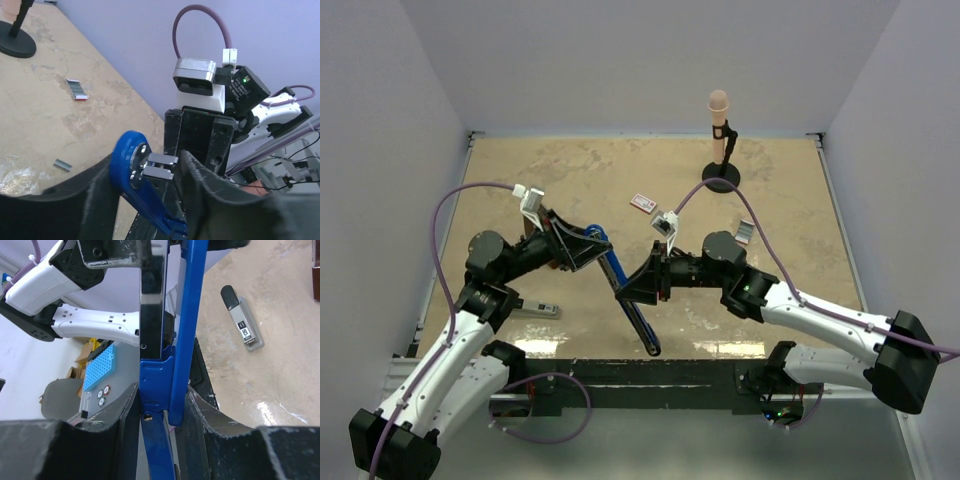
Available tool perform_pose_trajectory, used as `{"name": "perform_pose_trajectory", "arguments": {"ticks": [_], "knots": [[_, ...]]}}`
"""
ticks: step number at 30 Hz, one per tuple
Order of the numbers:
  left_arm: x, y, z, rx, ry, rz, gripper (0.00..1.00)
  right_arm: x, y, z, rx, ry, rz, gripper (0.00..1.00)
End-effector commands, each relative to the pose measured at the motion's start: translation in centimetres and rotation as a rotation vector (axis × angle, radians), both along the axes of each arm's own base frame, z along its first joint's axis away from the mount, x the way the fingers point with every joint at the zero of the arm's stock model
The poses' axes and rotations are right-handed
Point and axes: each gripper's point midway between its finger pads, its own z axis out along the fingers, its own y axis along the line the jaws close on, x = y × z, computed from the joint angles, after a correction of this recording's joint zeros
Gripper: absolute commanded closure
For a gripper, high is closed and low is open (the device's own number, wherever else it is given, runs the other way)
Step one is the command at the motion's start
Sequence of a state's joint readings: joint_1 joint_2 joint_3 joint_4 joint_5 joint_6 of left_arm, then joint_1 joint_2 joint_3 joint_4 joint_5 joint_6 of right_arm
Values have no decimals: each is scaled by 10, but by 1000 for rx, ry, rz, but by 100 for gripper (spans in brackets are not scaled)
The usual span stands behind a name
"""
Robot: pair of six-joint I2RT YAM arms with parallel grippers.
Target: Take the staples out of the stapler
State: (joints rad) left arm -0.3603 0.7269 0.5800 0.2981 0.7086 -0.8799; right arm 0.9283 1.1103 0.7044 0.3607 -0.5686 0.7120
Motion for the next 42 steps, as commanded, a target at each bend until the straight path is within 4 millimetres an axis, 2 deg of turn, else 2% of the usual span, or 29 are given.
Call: {"name": "perform_pose_trajectory", "arguments": {"ticks": [1, 2, 4, 5, 6, 7, 8, 10, 11, 14, 19, 25, 36, 37, 38, 41, 42], "knots": [[-4, 0, 12, -60, -14, -18, 60, -5, -1, 41, 135, -77, 31, 100], [-5, 0, 10, -60, 0, -19, 72, -4, -2, 36, 116, -65, 23, 100], [-4, 0, 8, -68, 27, -17, 88, 7, -1, 35, 86, -79, -32, 94], [0, 0, 7, -70, 42, 1, 100, 11, -2, 24, 32, -60, -52, 84], [3, 1, 0, -58, 85, 13, 100, 20, -3, 20, 2, -65, -102, 77], [7, 1, -3, -49, 103, 26, 100, 31, -4, 26, -16, -106, -153, 69], [9, 1, -5, -46, 114, 39, 100, 35, -8, 13, -84, -87, -178, 55], [15, 2, -11, -40, 145, 64, 100, 47, -13, 12, -121, -120, -247, 46], [18, 3, -16, -30, 172, 78, 100, 49, -16, 4, -157, -110, -266, 39], [26, 4, -25, -19, 215, 113, 100, 61, -23, -6, -216, -118, -334, 32], [37, 6, -38, -15, 283, 162, 100, 70, -27, -22, -302, -153, -380, 33], [44, 6, -46, -15, 333, 183, 100, 74, -26, -27, -355, -208, -394, 41], [43, 4, -49, -13, 352, 166, 100, 87, -21, -53, -467, -307, -397, 45], [42, 3, -49, -11, 350, 161, 100, 89, -21, -53, -470, -310, -407, 48], [42, 3, -49, -12, 352, 161, 100, 88, -20, -52, -469, -315, -405, 57], [41, 2, -52, -3, 361, 150, 100, 86, -18, -48, -440, -329, -403, 72], [42, 1, -54, 2, 365, 147, 100, 84, -19, -47, -430, -332, -401, 81]]}}
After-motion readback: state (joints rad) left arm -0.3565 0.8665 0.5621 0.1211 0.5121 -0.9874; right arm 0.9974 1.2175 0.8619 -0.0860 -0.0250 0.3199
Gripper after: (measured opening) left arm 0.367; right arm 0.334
